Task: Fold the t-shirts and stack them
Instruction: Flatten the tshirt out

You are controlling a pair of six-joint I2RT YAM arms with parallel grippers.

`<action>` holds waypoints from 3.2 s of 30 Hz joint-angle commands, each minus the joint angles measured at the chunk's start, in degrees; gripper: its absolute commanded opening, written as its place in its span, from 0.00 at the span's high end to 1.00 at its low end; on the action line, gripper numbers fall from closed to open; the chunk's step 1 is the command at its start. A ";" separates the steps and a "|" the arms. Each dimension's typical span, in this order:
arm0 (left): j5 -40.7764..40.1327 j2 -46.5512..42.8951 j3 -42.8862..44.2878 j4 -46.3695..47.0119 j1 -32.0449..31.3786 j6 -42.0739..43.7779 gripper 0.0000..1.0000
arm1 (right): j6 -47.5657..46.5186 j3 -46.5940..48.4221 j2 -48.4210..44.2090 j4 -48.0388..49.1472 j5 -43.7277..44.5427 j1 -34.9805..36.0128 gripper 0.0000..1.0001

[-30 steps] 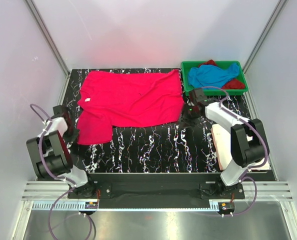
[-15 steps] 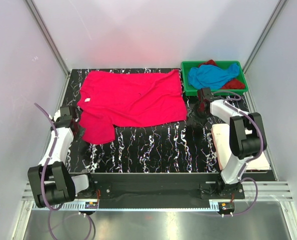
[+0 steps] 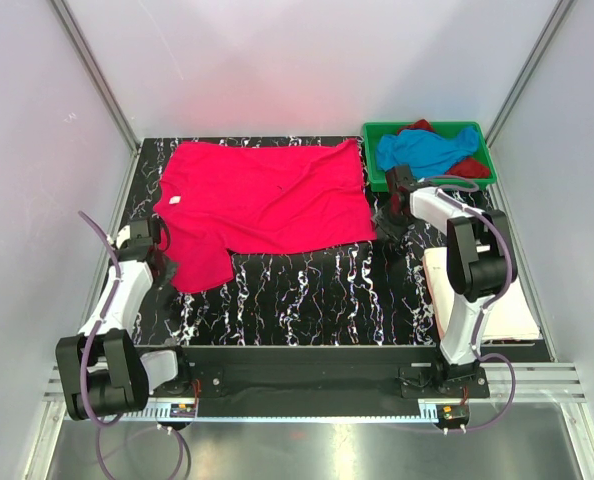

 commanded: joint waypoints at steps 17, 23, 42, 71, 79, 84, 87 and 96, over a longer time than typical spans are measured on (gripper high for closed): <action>-2.45 -3.13 2.25 0.36 -0.91 -0.32 1.00 | 4.41 3.24 5.44 -2.21 3.82 3.13 0.53; -2.28 -3.66 2.60 -0.08 -0.91 -0.41 1.00 | 2.92 7.28 8.35 -2.65 4.96 3.13 0.60; -2.90 -6.99 26.22 -3.35 -1.09 -2.00 1.00 | -12.45 13.77 -1.84 -3.71 -2.51 3.31 1.00; 6.60 -20.79 81.00 4.67 -0.73 26.92 1.00 | -20.12 30.40 -45.50 -11.78 -25.18 5.77 1.00; 7.12 -22.20 70.31 5.71 -2.84 26.58 1.00 | -14.40 18.99 -49.14 -7.33 -24.22 5.68 1.00; 8.27 -21.33 45.47 18.35 -2.84 25.69 1.00 | -14.48 11.95 -36.59 3.13 -22.38 6.03 1.00; 6.26 -15.89 34.82 27.32 -2.76 27.35 1.00 | -17.73 12.55 -24.29 8.93 -20.18 5.94 1.00; 12.04 19.77 34.82 47.56 1.64 27.63 1.00 | -25.47 40.65 17.28 12.74 -19.64 3.93 1.00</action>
